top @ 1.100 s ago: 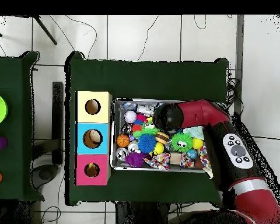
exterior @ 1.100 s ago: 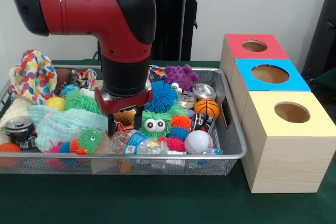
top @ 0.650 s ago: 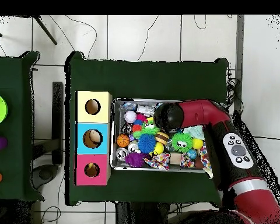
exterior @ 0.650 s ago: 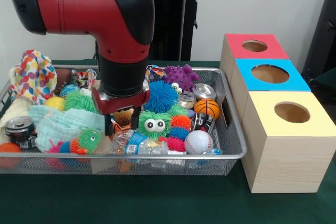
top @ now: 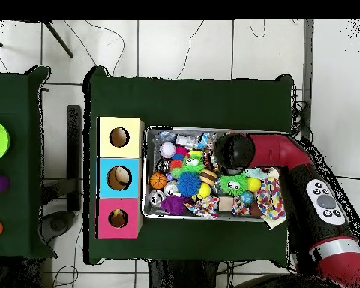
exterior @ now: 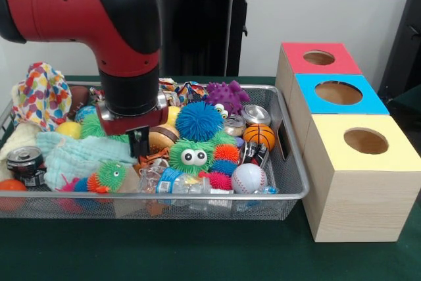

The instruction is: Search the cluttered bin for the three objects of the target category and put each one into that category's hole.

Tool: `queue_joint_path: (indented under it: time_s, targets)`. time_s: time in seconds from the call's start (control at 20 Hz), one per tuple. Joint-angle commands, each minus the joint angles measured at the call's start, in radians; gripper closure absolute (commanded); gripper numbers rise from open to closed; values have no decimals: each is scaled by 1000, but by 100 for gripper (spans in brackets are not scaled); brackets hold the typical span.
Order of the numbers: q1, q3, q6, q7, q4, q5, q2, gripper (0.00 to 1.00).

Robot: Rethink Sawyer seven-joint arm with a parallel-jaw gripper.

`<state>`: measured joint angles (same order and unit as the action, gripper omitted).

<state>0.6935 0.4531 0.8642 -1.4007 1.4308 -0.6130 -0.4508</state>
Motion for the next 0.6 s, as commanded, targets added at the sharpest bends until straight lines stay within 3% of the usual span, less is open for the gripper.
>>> queue_joint_path:
  time_s: [0.05,0.45,0.6]
  targets:
    - [24,23,98,150,58,15,49,100]
    - [35,44,76,154,62,24,54,100]
    - [10,34,125,140,54,34,22,100]
